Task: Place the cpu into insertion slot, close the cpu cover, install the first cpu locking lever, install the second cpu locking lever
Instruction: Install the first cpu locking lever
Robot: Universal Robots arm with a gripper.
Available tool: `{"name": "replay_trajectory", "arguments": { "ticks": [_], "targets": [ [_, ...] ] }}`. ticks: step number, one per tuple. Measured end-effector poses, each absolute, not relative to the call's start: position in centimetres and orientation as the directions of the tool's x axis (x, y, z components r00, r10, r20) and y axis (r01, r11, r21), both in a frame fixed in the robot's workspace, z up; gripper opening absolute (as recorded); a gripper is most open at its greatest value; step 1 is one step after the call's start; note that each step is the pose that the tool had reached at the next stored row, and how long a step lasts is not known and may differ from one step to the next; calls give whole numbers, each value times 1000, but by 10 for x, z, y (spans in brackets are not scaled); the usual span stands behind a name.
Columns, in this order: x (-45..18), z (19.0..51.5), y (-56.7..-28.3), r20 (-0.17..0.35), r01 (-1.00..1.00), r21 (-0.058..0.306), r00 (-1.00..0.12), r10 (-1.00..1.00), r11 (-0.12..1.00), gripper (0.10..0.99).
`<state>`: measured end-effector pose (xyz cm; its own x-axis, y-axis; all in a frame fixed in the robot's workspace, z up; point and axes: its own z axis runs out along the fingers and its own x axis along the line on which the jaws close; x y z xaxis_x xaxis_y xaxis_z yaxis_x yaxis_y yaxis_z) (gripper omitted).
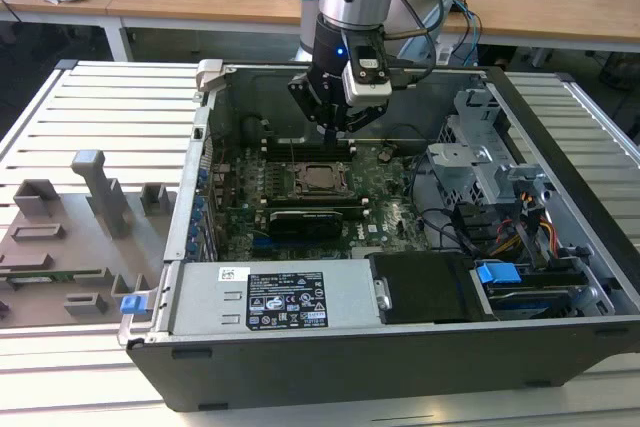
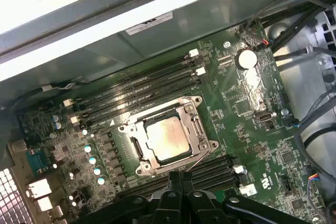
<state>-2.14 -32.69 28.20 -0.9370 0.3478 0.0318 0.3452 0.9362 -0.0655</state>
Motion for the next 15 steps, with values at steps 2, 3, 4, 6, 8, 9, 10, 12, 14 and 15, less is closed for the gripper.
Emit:
{"name": "replay_trajectory", "arguments": {
  "ticks": [2,3,4,6,8,9,10,12,14,15],
  "targets": [
    [-21,282,-327,32,325,-65,-944,327,944,106],
    [-21,282,-327,32,314,-66,-948,317,947,106],
    [-21,282,-327,32,298,-66,-953,300,952,106],
    [-21,282,-327,32,255,-66,-966,257,965,106],
    [-21,282,-327,32,225,-66,-973,227,972,106],
    [-21,282,-327,32,215,-66,-976,217,975,106],
    [-21,282,-327,32,205,-65,-978,208,977,106],
    [-21,282,-327,32,159,-66,-986,161,985,106],
    [-21,282,-327,32,113,-66,-993,115,991,106],
    [-21,282,-327,32,99,-65,-994,101,993,106]
  ]
}}
